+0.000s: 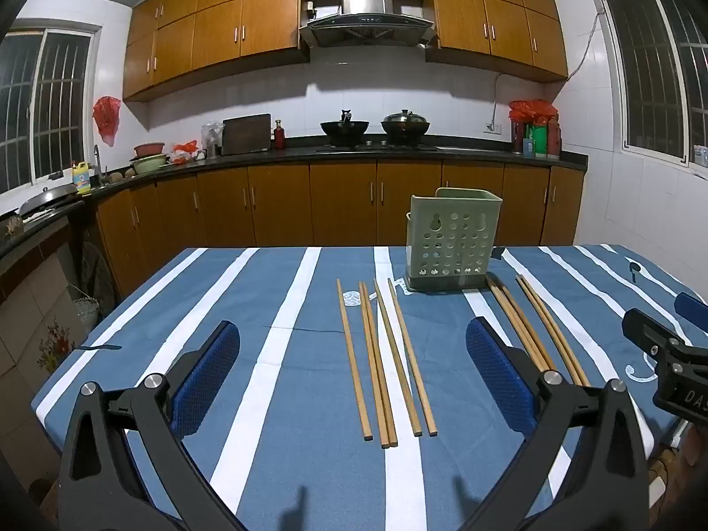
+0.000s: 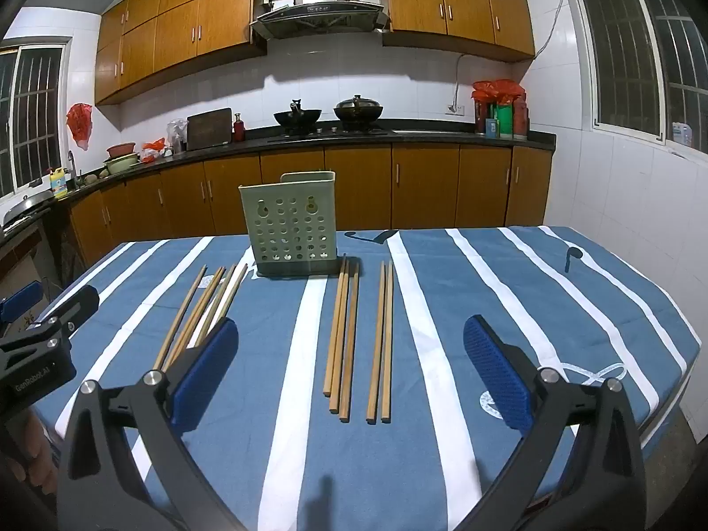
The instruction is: Organize utensils
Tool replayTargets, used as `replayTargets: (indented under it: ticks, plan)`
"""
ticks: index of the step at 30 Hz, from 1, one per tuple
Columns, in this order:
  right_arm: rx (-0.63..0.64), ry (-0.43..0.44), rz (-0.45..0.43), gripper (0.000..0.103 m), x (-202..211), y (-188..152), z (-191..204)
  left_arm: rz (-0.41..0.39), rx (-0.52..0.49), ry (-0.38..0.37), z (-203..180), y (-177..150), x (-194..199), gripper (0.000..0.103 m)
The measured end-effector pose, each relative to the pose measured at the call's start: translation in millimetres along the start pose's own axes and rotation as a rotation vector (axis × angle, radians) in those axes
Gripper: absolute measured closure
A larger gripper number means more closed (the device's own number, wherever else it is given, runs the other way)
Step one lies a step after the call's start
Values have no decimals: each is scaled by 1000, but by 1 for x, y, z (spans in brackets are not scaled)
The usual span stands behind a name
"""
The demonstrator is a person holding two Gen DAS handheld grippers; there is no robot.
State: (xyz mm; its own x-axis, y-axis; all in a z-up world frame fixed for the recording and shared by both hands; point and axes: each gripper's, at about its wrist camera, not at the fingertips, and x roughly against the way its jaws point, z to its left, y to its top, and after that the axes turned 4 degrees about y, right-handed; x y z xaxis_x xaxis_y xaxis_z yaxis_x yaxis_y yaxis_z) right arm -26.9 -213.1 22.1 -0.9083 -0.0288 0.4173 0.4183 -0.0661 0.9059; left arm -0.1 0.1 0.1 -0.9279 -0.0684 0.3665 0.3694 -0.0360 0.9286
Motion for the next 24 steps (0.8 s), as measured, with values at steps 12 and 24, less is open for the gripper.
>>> replayTargets:
  ticks: [12, 24]
  plan:
    - [-3, 1, 1, 4, 0, -1, 1, 3, -1, 1, 0, 0, 0, 2]
    - [-3, 2, 2, 4, 0, -2, 1, 5, 1, 1, 0, 0, 0, 2]
